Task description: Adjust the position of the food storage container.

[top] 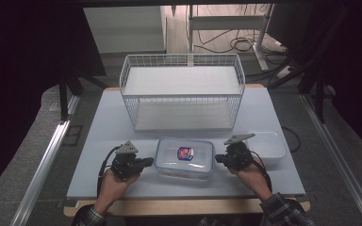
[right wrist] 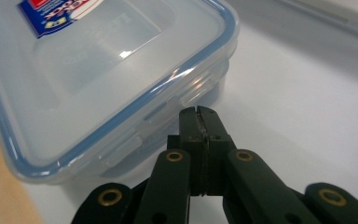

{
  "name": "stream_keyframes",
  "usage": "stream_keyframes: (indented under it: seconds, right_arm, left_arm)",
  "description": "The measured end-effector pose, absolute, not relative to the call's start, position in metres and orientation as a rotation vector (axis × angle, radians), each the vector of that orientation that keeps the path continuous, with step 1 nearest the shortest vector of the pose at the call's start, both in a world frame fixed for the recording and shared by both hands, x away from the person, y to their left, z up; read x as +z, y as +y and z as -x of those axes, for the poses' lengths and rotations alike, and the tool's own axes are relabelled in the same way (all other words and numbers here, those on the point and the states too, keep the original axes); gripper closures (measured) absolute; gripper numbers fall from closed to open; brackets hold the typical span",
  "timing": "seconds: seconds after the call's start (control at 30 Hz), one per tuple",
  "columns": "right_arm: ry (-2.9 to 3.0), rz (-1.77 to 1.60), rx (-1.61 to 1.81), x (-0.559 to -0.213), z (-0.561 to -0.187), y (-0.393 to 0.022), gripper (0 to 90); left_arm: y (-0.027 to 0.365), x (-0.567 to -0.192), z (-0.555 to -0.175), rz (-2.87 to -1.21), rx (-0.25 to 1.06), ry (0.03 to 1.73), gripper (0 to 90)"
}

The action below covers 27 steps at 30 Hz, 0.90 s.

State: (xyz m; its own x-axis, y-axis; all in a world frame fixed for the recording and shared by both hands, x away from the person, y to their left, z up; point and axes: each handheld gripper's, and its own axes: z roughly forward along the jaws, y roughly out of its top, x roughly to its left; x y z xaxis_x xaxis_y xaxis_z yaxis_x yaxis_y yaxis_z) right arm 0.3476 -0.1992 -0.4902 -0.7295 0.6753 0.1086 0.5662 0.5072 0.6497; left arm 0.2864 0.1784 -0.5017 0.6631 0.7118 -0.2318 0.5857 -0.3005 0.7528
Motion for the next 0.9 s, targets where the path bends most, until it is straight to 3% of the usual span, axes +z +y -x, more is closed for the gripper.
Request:
stream_keyframes:
  seconds: [0.27,0.43,0.53,0.57,0.6,0.63,0.67,0.73,0.8,0.83,0.9]
  right_arm:
    - [2.569,-1.043,1.015,-0.49,-0.357,-0.195,89.5]
    - [2.531,-0.973,1.016,-0.481,-0.347,-0.202,84.9]
    - [2.495,-0.959,1.055,-0.474,-0.342,-0.211,77.7]
    - [2.477,-0.943,1.083,-0.471,-0.338,-0.215,70.9]
    - [2.477,-0.943,1.083,-0.471,-0.338,-0.215,70.9]
    - [2.462,-0.941,1.115,-0.469,-0.334,-0.218,64.0]
    - [2.462,-0.941,1.115,-0.469,-0.334,-0.218,64.0]
    - [2.461,-0.943,1.144,-0.467,-0.33,-0.22,58.0]
    - [2.466,-0.936,1.158,-0.466,-0.328,-0.222,50.2]
    - [2.471,-0.93,1.175,-0.467,-0.325,-0.224,41.6]
    - [2.473,-0.92,1.18,-0.468,-0.323,-0.225,37.5]
  left_arm:
    - [0.179,-0.5,-0.283,-1.988,0.2,1.025,87.8]
    - [0.189,-0.5,-0.283,-1.999,0.301,1.062,76.6]
    - [0.194,-0.5,-0.281,-1.991,0.321,1.076,64.4]
    - [0.195,-0.5,-0.28,-1.993,0.33,1.074,54.8]
    - [0.195,-0.5,-0.279,-1.994,0.344,1.071,54.8]
    - [0.195,-0.5,-0.278,-1.998,0.363,1.067,45.0]
    - [0.196,-0.5,-0.277,-2.0,0.373,1.064,45.0]
    - [0.198,-0.502,-0.276,-2.007,0.379,1.057,36.7]
    - [0.201,-0.505,-0.277,-2.01,0.367,1.062,29.2]
    - [0.203,-0.507,-0.277,-2.009,0.36,1.066,25.1]
    - [0.207,-0.508,-0.277,-1.999,0.35,1.067,24.1]
